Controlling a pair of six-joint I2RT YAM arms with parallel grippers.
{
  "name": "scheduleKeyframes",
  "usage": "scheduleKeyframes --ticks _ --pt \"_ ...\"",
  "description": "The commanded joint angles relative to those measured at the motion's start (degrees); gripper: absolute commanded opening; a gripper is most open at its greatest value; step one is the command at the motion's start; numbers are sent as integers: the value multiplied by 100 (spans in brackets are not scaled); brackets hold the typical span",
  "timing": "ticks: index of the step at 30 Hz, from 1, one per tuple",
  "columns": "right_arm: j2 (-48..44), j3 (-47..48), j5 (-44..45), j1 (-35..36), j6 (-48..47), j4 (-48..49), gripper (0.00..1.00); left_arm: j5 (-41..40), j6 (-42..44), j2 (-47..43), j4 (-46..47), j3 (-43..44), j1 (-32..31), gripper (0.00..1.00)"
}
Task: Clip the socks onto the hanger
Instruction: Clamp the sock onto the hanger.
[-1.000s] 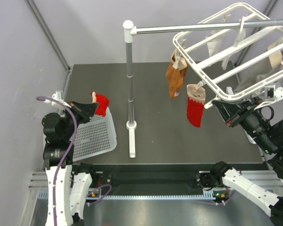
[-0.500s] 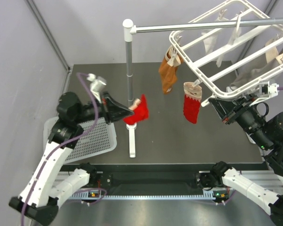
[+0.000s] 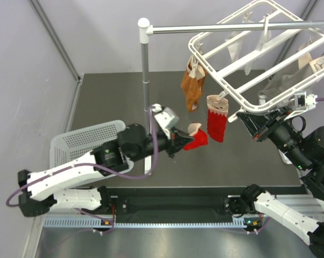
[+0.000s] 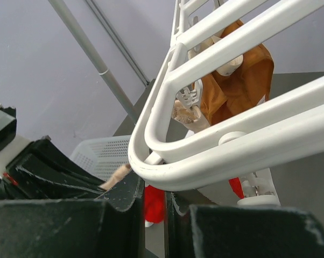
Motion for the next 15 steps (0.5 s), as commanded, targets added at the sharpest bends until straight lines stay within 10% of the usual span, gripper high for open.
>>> scheduleKeyframes --ticks 1,15 --pt "258 3 -145 23 243 -285 0 -2429 844 681 907 445 -802 0" --pt "477 -23 -93 23 463 -303 0 -4189 1232 2308 1392 1860 -1490 0"
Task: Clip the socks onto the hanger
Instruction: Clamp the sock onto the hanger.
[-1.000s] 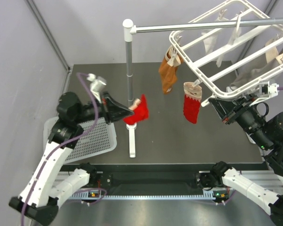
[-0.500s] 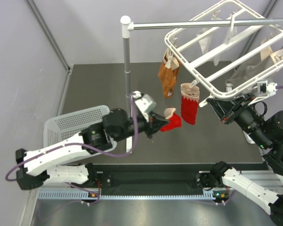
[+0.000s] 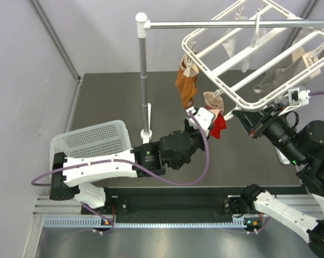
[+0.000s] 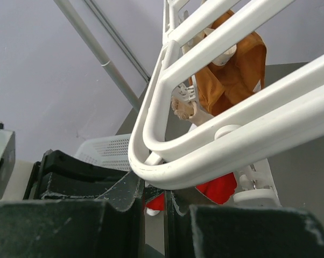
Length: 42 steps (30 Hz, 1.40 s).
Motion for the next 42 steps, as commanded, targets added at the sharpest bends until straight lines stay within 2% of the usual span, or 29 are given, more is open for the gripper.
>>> scheduleKeyframes --ticks 1,16,21,39,40,42 --pt "281 -41 -49 17 238 -347 0 -558 301 143 564 427 -181 0" --pt "316 -138 215 17 370 -347 0 -700 451 442 731 709 -436 0" --pt "246 -182 329 25 388 -355 0 -946 750 504 863 761 -568 0" --pt "52 -252 400 25 484 -197 0 -823 891 723 968 981 -709 0" --pt "26 -269 391 25 493 -171 0 -823 891 732 986 972 -709 0" --pt "-53 -313 365 25 502 -127 9 -849 899 732 1012 1007 -709 0"
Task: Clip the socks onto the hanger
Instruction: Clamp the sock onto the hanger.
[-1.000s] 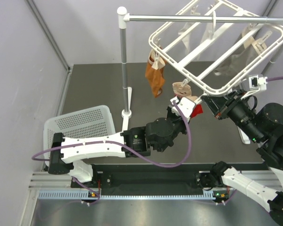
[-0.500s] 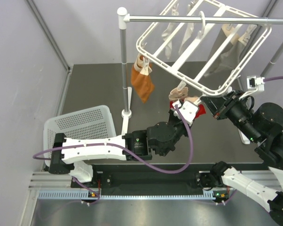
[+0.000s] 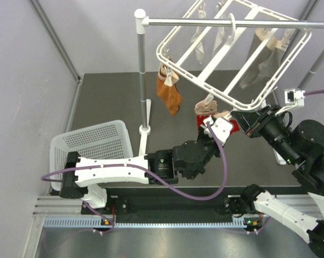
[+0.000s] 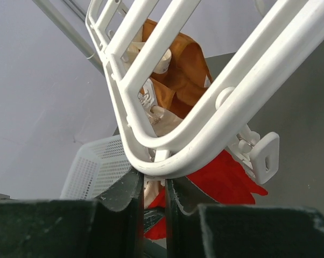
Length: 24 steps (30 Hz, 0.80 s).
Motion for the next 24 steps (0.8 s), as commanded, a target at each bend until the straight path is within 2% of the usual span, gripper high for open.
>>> scheduleKeyframes --ticks 1,5,10,13,15,17,18,20,21,22,23,24 --pt "-99 -97 8 25 34 -42 13 -88 110 0 444 266 -34 0" --pt "-187 -141 -27 25 34 11 24 -159 93 9 488 301 -34 0" --pt "-205 -150 -62 17 52 38 25 -115 58 44 462 372 -34 0" --pt "-214 -141 -80 25 60 38 39 -106 58 70 436 381 -34 0" --pt "-240 -132 -62 17 52 20 51 -106 40 53 392 372 -33 7" --pt "-249 -106 -36 25 34 -24 62 -97 5 18 383 328 -34 21" --pt "-266 -89 8 25 17 -41 66 -115 -4 -35 391 293 -25 36" --pt "-319 -62 43 25 -10 -77 75 -211 -100 -114 383 188 -16 45" --pt "-345 -53 87 25 -62 -103 77 -185 -127 -167 357 153 -16 53" --pt "-371 -27 105 25 -97 -138 80 -176 -214 -280 304 117 -16 55" --pt "-415 -18 114 25 -141 -164 88 -124 -276 -351 191 21 -16 57" --pt "-468 -9 131 25 -255 -191 93 -45 -294 -534 129 -49 -25 69"
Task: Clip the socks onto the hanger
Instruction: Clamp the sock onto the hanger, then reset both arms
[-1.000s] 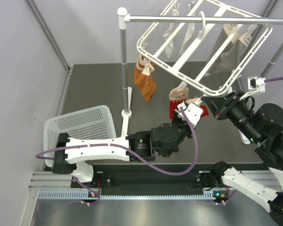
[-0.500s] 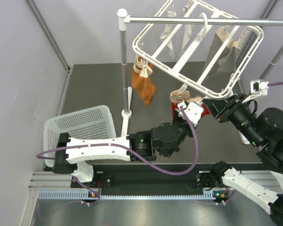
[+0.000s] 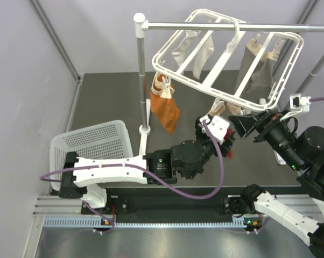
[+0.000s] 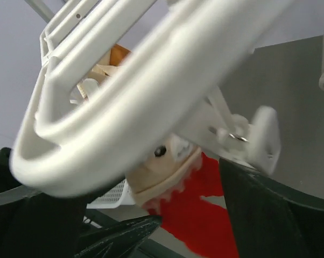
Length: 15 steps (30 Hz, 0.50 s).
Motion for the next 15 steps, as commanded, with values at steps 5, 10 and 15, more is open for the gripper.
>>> scheduleKeyframes --ticks 5,10,15 --pt "-462 72 219 25 -688 -345 100 225 -913 -1332 -201 -853 54 84" --pt "-832 -191 -79 25 -979 -503 99 -29 -1676 -2326 -764 -1608 142 85" --pt "-1157 -587 -895 25 -1076 -398 100 -363 -2477 -3422 -1300 -2777 212 85"
